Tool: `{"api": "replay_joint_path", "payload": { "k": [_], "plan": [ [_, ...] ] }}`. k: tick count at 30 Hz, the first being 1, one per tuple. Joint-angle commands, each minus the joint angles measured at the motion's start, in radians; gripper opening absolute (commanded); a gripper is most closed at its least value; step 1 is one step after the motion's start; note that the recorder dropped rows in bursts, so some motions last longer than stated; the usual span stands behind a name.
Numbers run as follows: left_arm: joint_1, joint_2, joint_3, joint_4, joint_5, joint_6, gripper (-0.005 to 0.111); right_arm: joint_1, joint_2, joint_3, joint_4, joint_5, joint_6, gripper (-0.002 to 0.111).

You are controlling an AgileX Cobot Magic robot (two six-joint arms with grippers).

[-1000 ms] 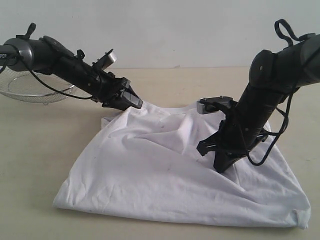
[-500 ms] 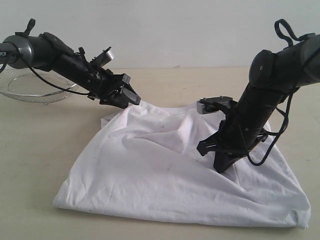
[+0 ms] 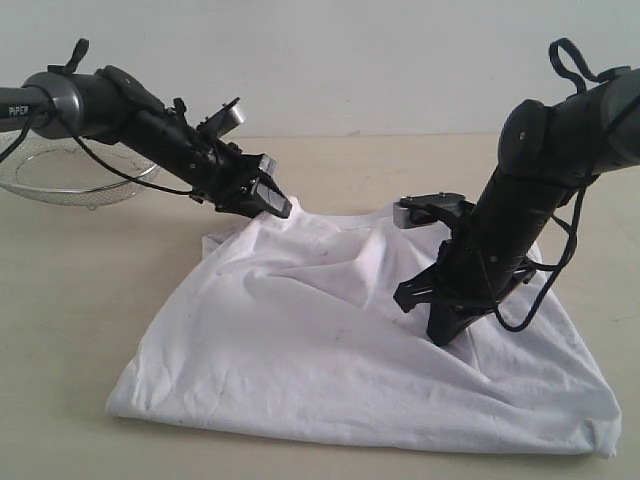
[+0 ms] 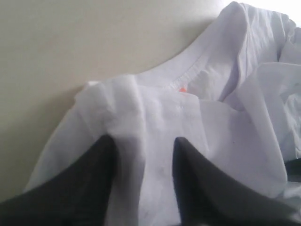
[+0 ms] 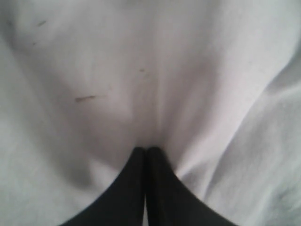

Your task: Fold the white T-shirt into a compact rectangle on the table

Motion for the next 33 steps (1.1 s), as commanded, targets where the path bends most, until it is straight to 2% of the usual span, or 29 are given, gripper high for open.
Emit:
{"api": "replay_joint_path", "payload": {
  "k": [1, 11, 18, 21, 33],
  "plan": [
    [-0.018, -0.003, -0.007, 0.087, -0.021, 0.014, 0.005, 0.000, 0.026, 0.025, -0.018, -0.001, -0.017, 0.000],
    [-0.018, -0.155, -0.007, 0.120, -0.014, 0.007, 0.004, 0.000, 0.026, 0.025, -0.018, 0.000, -0.017, 0.000],
    [-0.018, -0.172, -0.007, 0.371, -0.010, -0.193, 0.004, 0.000, 0.026, 0.025, -0.018, 0.002, -0.017, 0.000],
    [-0.013, -0.172, -0.007, 0.418, -0.006, -0.223, 0.004, 0.000, 0.026, 0.025, -0.018, 0.002, -0.019, 0.000],
    [0.087, -0.172, 0.040, 0.464, 0.021, -0.331, 0.004, 0.000, 0.026, 0.025, -0.018, 0.002, -0.029, 0.000]
  ]
}}
